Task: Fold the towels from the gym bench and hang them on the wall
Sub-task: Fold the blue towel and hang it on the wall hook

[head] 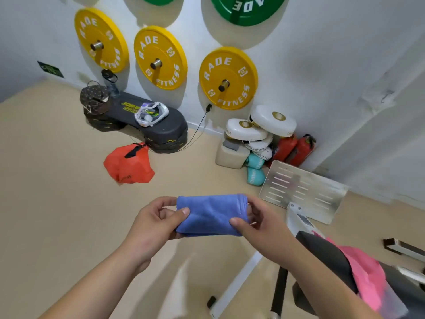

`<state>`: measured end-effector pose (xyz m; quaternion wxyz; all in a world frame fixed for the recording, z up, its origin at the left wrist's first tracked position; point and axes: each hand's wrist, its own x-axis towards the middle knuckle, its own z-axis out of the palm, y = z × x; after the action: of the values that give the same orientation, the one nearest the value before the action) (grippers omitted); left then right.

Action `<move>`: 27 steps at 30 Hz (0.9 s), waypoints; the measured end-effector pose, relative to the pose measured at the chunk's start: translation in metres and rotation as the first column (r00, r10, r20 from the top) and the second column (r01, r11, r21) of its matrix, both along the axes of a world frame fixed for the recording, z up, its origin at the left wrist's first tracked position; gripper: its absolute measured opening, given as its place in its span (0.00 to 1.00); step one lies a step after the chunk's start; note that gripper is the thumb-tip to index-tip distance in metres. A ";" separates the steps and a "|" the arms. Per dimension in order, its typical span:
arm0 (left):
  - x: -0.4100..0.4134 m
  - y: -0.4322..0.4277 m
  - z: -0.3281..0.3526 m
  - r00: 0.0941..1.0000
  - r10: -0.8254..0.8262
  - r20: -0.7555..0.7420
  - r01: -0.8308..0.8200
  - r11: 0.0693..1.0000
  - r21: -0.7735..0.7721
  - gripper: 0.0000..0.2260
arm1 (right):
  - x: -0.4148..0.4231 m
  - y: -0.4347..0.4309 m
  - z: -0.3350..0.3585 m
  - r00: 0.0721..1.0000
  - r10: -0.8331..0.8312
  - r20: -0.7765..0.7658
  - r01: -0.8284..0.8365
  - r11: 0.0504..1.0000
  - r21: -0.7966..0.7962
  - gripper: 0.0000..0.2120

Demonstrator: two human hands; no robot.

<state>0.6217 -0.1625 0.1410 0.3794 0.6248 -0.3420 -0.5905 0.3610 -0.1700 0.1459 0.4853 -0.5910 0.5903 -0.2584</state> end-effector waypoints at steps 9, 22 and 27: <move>-0.078 -0.186 0.006 0.965 -0.260 -0.039 0.259 0.966 -0.014 0.09 | -0.070 -0.112 0.004 0.937 -0.343 0.060 0.340 0.939 0.057 0.13; -0.255 -0.465 0.072 0.817 -0.577 -0.024 0.571 0.813 -0.114 0.11 | -0.228 -0.320 0.075 0.794 -0.591 0.144 0.600 0.799 -0.026 0.19; -0.350 -0.578 0.085 0.688 -0.725 0.015 0.719 0.679 -0.147 0.11 | -0.300 -0.391 0.091 0.696 -0.696 0.178 0.708 0.706 -0.009 0.20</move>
<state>0.2716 -0.7408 0.2255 0.1666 0.3976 -0.5930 -0.6801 0.0606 -0.5608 0.2368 0.3727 -0.3162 0.7196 -0.4933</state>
